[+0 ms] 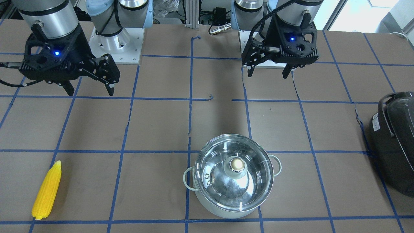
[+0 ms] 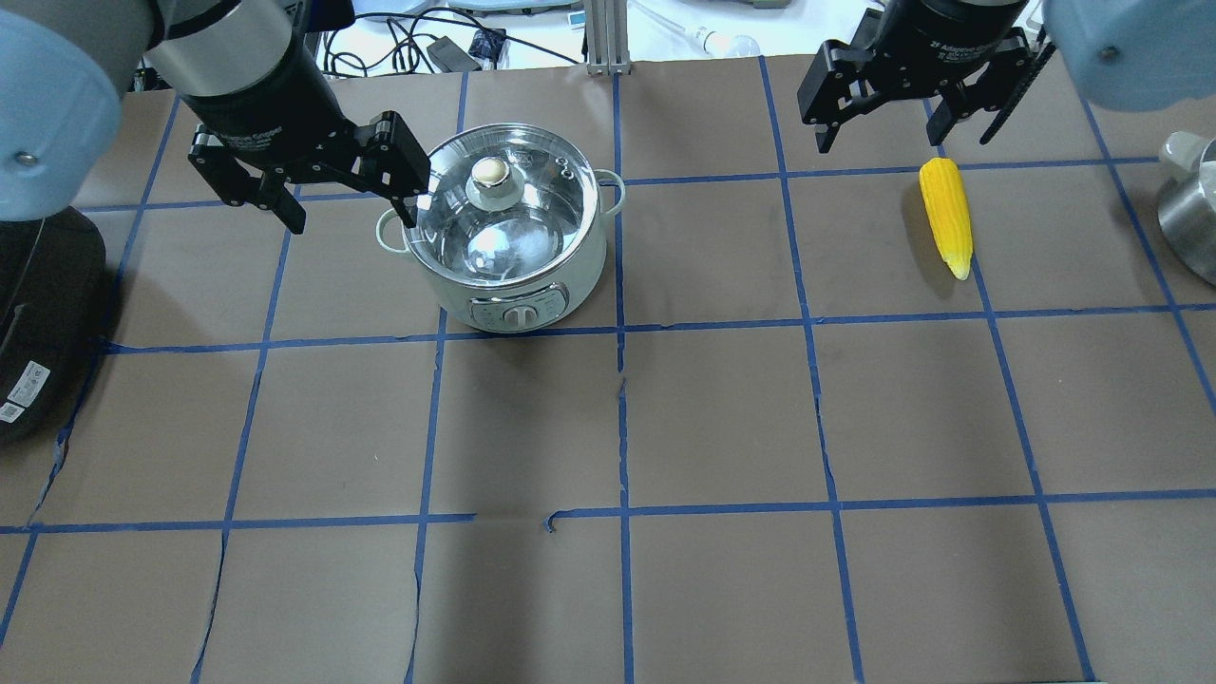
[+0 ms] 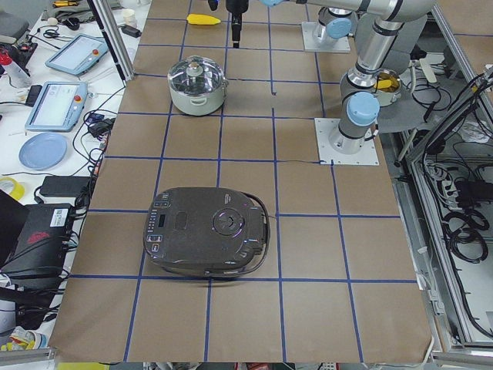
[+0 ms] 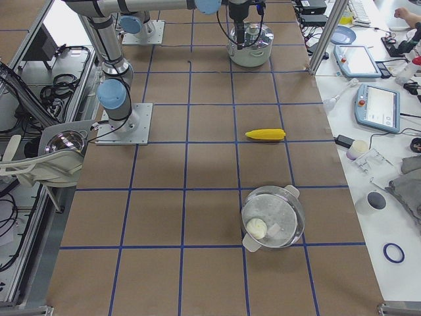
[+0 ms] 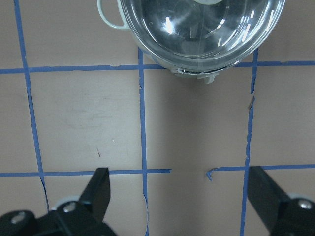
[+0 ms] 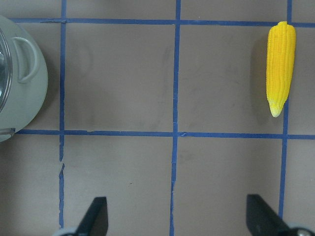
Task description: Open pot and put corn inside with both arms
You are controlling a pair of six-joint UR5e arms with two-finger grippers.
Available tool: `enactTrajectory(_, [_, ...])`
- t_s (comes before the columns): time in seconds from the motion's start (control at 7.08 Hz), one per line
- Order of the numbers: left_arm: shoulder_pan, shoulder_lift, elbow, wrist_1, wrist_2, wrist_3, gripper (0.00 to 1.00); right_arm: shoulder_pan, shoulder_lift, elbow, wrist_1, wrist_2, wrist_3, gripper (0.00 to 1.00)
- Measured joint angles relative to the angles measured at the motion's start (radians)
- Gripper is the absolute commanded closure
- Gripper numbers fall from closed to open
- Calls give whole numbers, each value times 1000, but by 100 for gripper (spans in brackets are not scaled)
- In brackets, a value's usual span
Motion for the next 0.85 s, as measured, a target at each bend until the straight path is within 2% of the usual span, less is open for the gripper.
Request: enactTrajectory(0.85, [15, 1, 1, 3, -13, 3, 0, -1, 14, -2, -22, 5, -3, 0])
